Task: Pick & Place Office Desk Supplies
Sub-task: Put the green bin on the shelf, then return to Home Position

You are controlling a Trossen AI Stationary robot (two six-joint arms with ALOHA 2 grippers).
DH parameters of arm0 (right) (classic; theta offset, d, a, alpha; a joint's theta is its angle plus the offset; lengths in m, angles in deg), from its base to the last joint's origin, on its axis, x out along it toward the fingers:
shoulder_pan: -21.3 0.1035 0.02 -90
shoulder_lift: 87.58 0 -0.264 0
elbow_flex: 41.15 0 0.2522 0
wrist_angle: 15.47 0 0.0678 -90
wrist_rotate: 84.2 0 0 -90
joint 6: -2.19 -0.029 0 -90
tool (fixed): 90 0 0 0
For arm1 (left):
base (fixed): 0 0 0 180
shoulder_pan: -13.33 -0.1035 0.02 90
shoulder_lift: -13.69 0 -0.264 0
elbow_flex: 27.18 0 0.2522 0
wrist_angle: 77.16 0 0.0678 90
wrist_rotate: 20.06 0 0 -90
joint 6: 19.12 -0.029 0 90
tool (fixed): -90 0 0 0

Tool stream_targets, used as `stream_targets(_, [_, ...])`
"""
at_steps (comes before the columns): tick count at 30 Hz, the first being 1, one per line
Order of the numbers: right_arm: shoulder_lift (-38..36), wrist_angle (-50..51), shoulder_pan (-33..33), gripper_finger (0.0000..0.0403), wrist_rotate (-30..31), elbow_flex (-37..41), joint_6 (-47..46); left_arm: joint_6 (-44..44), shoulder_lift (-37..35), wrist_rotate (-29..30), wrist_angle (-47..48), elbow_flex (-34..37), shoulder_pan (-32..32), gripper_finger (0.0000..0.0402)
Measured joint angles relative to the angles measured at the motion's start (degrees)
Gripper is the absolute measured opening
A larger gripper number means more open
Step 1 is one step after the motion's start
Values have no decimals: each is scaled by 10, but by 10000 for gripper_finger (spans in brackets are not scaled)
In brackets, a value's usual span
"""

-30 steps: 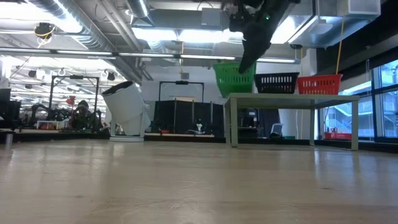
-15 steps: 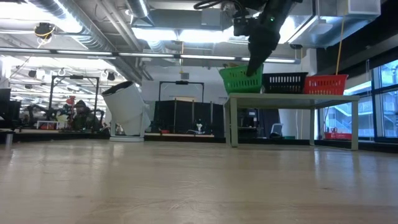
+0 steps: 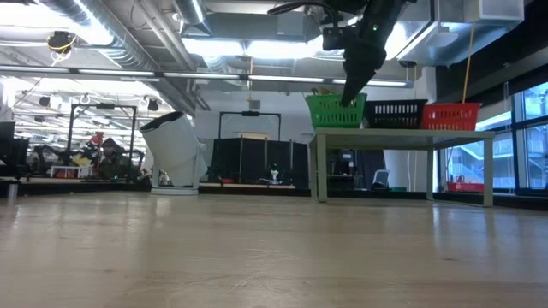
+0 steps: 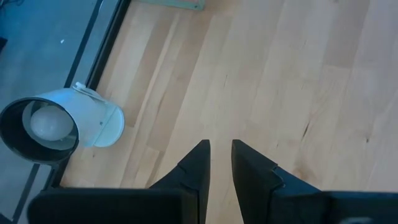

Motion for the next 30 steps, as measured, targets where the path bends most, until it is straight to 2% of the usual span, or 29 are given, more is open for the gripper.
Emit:
stream_targets(10, [-14,2,3,127,0,0,-1,-10,0,-10,0,0,0,58])
stream_targets(15, [-57,5,10,159,0,-1,-27,-38,0,-40,0,0,0,59])
stream_targets(18, [-93,5,18,168,0,-1,-57,-36,0,-39,-3,0,0,59])
stream_targets(21, [-131,6,28,168,13,-1,-127,-44,0,-38,-3,0,0,59])
stream_targets(23, [-159,21,36,165,23,-1,-207,-49,0,-42,-3,0,0,58])
stream_targets(27, [-196,73,82,156,90,0,-370,-38,0,-54,-7,0,0,61])
stream_targets(30, [-214,74,111,150,64,0,-392,-15,0,-59,-28,0,0,63])
